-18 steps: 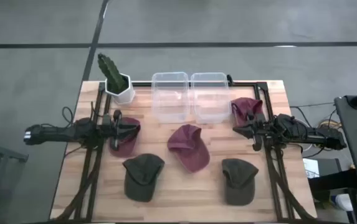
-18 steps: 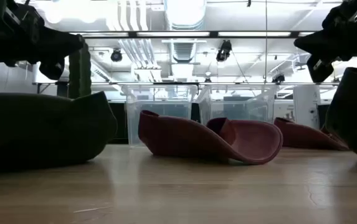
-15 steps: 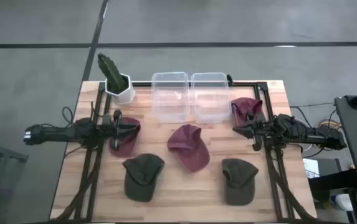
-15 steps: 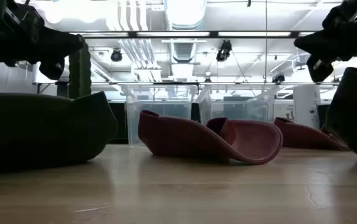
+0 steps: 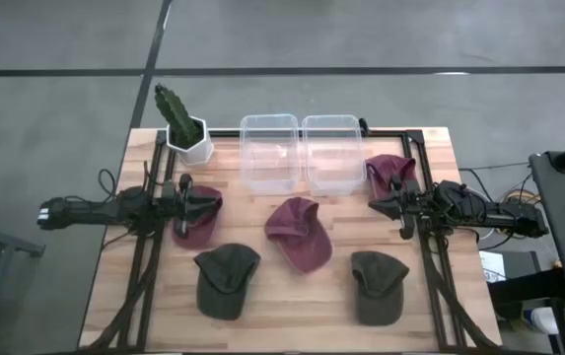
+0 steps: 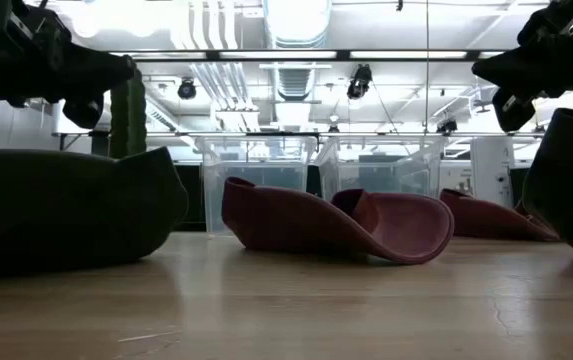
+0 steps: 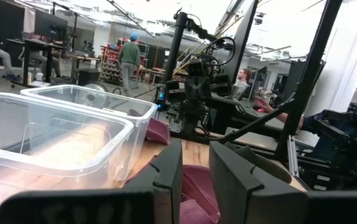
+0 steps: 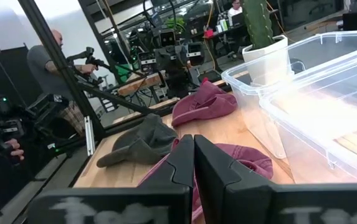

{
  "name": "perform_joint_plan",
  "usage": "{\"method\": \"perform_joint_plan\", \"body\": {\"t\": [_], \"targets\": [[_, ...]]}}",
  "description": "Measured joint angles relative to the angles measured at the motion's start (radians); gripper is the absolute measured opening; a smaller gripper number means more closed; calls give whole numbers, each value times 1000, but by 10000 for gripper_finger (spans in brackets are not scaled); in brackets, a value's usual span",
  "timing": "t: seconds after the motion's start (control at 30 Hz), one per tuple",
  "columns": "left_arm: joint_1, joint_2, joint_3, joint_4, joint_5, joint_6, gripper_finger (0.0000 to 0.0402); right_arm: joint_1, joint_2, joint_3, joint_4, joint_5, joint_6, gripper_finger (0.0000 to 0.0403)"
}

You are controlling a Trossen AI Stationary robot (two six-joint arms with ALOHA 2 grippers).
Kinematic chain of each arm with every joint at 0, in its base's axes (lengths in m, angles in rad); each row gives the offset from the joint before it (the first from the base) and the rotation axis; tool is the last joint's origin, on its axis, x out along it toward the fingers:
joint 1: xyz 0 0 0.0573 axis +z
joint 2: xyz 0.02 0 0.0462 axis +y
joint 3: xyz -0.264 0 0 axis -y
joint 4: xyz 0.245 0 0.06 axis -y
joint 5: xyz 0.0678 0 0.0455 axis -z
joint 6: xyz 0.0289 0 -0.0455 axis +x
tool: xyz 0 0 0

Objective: Pick & Place hat

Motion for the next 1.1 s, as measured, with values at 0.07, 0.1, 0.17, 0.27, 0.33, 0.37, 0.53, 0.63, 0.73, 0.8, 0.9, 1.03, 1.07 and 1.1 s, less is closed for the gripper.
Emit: {"method": "perform_joint_plan", "body": {"t": [0.07, 0.1, 0.17, 0.27, 0.33, 0.37, 0.53, 0.63, 0.73, 0.8, 0.9, 1.03, 1.07, 1.1], "targets": [[0, 0, 0, 0, -18, 0, 74, 0, 0, 10, -16, 1, 0, 8], [0, 0, 0, 0, -24, 0, 74, -1, 1, 26, -42, 9, 0, 8], [0, 0, 0, 0, -37, 0, 74, -1, 1, 87, -147, 62, 0, 8], [0, 0, 0, 0, -40, -1, 74, -1, 5, 220, -381, 178, 1, 8], [0, 0, 0, 0, -40, -3, 74, -1, 15, 322, -528, 266, 26, 8], [0, 0, 0, 0, -40, -3, 74, -1, 25, 370, -594, 314, 57, 8], [0, 0, 0, 0, -41, -3, 74, -1, 110, 542, -858, 476, 250, 8], [0, 0, 0, 0, -40, -3, 74, -1, 183, 600, -981, 480, 356, 8], [0, 0, 0, 0, -40, -4, 74, -1, 261, 633, -1067, 480, 421, 8], [0, 0, 0, 0, -41, -4, 74, -1, 302, 642, -1080, 488, 401, 8], [0, 0, 0, 0, -40, -4, 74, -1, 353, 646, -1080, 504, 342, 8], [0, 0, 0, -1, -40, -4, 74, -2, 408, 670, -1104, 572, 411, 8], [0, 0, 0, -1, -40, -4, 74, -2, 418, 679, -1124, 590, 433, 8], [0, 0, 0, -1, -40, -4, 74, -2, 427, 689, -1146, 609, 453, 8]]}}
